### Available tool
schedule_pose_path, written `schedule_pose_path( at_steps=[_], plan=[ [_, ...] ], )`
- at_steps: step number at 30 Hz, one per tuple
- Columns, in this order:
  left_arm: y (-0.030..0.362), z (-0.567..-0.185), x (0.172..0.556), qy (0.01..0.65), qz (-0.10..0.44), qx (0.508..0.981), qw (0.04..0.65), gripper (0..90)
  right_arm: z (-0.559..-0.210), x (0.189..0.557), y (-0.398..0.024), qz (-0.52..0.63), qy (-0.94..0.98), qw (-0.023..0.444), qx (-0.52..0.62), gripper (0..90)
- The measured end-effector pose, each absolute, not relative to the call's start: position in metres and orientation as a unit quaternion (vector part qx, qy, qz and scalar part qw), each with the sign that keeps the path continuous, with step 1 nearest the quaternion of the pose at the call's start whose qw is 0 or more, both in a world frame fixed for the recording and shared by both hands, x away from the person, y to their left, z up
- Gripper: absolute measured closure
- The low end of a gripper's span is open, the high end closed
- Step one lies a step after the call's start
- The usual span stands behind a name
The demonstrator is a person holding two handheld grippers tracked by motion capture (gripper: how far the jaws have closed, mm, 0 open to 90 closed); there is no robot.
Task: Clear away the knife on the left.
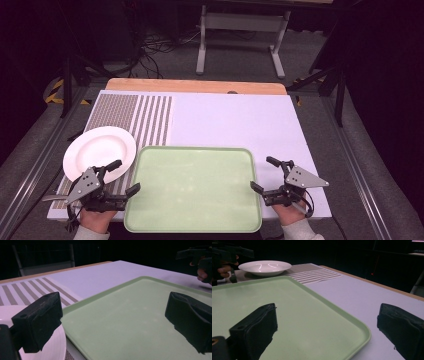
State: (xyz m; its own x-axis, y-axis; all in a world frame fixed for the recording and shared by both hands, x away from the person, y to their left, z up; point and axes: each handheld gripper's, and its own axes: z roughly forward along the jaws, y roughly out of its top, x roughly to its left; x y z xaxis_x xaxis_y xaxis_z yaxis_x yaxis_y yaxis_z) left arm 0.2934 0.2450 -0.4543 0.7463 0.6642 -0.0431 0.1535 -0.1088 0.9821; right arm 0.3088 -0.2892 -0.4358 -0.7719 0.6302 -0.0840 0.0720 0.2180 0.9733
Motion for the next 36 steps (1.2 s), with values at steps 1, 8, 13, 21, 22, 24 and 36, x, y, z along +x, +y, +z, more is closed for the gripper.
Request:
schedule_pose_path(
  at_steps=[1,8,13,21,22,24,36],
  plan=[
    [0.244,-0.453,0.293,0.289,0.214,0.715,0.6,1.4,-0.436,0.309,-0.289,0.579,0.742,0.241,0.236,3.6],
    [0.245,-0.448,0.294,0.274,0.206,0.73,0.591,1.3,-0.436,0.309,-0.289,0.58,0.743,0.239,0.233,3.6],
    [0.248,-0.444,0.294,0.272,0.196,0.732,0.593,2.8,-0.437,0.309,-0.289,0.581,0.743,0.237,0.234,3.6],
    [0.256,-0.429,0.296,0.265,0.187,0.751,0.574,5.2,-0.437,0.31,-0.288,0.582,0.743,0.234,0.234,3.5],
    [0.257,-0.425,0.295,0.264,0.185,0.756,0.569,5.4,-0.438,0.31,-0.288,0.582,0.743,0.233,0.235,3.5],
    [0.26,-0.421,0.296,0.259,0.185,0.76,0.567,5.6,-0.438,0.31,-0.288,0.581,0.743,0.234,0.235,3.5],
    [0.266,-0.399,0.297,0.225,0.164,0.799,0.533,6.4,-0.438,0.311,-0.288,0.579,0.745,0.234,0.234,3.5]
  ],
)
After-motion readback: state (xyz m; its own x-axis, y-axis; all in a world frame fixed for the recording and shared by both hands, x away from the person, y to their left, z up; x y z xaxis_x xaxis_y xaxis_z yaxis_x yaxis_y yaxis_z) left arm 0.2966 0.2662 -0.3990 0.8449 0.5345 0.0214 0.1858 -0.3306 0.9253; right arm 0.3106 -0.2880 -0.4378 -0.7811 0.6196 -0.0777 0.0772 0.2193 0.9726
